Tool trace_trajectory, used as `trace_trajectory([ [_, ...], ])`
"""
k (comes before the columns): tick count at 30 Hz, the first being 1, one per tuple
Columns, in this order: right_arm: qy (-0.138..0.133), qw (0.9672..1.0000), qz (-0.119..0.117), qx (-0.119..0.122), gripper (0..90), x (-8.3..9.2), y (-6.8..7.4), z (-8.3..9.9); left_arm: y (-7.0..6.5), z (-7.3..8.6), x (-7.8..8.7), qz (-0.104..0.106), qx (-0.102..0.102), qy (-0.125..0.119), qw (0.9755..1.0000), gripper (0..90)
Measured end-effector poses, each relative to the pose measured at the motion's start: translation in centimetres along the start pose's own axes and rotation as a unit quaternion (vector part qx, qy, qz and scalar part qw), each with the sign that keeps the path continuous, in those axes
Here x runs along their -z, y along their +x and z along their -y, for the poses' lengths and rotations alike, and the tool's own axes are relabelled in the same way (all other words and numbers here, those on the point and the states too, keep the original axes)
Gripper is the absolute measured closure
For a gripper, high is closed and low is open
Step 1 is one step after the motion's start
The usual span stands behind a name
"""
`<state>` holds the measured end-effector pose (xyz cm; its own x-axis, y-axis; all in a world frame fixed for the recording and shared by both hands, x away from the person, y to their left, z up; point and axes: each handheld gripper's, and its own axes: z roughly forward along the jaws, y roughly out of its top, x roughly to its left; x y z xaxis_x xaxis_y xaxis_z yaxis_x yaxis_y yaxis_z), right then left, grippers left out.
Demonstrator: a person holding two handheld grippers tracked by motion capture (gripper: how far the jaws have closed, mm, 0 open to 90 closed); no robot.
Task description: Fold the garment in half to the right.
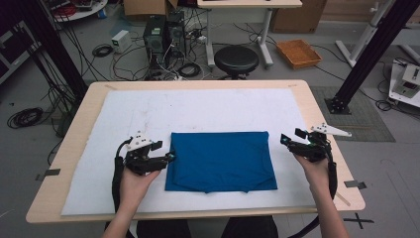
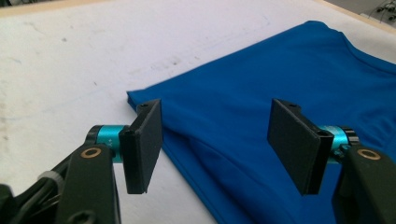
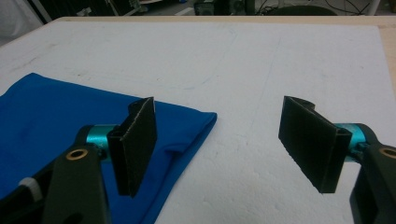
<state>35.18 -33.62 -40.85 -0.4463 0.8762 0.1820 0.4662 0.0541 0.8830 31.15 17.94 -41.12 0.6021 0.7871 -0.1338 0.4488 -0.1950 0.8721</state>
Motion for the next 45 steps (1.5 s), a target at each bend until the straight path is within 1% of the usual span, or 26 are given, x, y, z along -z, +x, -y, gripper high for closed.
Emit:
trace_trajectory([
  [6,-0.001,1.0,0.002,-0.002,28.2,0.4,-0.3,0.2,-0.4,1.4,0.4,0.005,0.026,0.012,0.9996,36.1],
  [10,-0.002,1.0,0.003,-0.004,28.2,0.6,-0.3,0.2,-0.3,2.9,1.0,0.011,0.05,0.012,0.9986,36.1],
  [13,-0.001,1.0,0.002,-0.002,28.3,0.5,-0.2,0.2,-0.2,3.9,1.2,0.012,0.059,0.019,0.998,36.1],
  [15,0.0,1.0,0.002,-0.001,28.3,0.4,-0.1,0.2,-0.1,4.5,1.4,0.011,0.059,0.022,0.998,36.1],
  [17,0.001,1.0,0.0,-0.001,28.4,0.4,0.0,0.2,-0.2,5.1,1.4,0.016,0.064,0.02,0.9976,36.2],
  [21,0.001,1.0,-0.003,0.003,29.1,0.2,0.3,0.2,-0.5,5.3,1.4,0.022,0.074,0.032,0.9965,36.9],
  [23,0.004,1.0,-0.005,0.004,29.2,0.0,0.4,0.2,-0.7,5.3,1.2,0.029,0.092,0.04,0.9946,37.3],
  [24,0.005,1.0,-0.005,0.006,29.2,-0.1,0.5,0.2,-0.8,5.2,1.1,0.031,0.093,0.044,0.9942,37.6],
  [26,0.006,0.9999,-0.007,0.009,29.2,-0.2,0.8,0.2,-1.2,5.2,0.8,0.027,0.096,0.054,0.9936,38.4],
  [29,0.006,0.9998,-0.01,0.014,29.3,-0.3,1.1,0.1,-1.7,5.2,0.5,0.027,0.106,0.065,0.9918,39.6],
  [30,0.005,0.9998,-0.012,0.015,29.3,-0.4,1.3,0.1,-1.9,5.2,0.4,0.027,0.105,0.068,0.9918,40.8],
  [32,0.005,0.9997,-0.013,0.019,29.4,-0.5,1.5,0.0,-2.5,5.1,0.1,0.019,0.097,0.074,0.9923,41.8],
  [33,0.006,0.9997,-0.014,0.019,29.4,-0.5,1.7,0.0,-2.7,5.1,0.0,0.014,0.098,0.077,0.9922,44.0],
  [34,0.008,0.9996,-0.015,0.02,29.4,-0.6,1.7,0.0,-2.9,5.1,0.0,0.005,0.093,0.077,0.9926,44.9],
  [36,0.007,0.9995,-0.018,0.023,29.4,-0.7,2.0,0.0,-3.2,5.0,0.0,-0.009,0.091,0.078,0.9927,47.4],
  [38,0.007,0.9994,-0.02,0.028,29.5,-0.9,2.3,-0.1,-3.3,5.1,0.0,-0.023,0.091,0.078,0.9925,51.0],
  [39,0.008,0.9993,-0.023,0.029,29.9,-1.0,2.6,-0.2,-3.4,5.1,-0.1,-0.027,0.096,0.077,0.9921,52.8],
  [41,0.006,0.9988,-0.029,0.039,31.5,-1.3,3.3,-0.4,-3.5,5.0,-0.1,-0.037,0.102,0.076,0.9912,55.6],
  [45,0.013,0.9974,-0.046,0.054,32.7,-2.7,5.5,-1.2,-3.8,5.1,-0.1,-0.055,0.108,0.075,0.9898,59.1],
])
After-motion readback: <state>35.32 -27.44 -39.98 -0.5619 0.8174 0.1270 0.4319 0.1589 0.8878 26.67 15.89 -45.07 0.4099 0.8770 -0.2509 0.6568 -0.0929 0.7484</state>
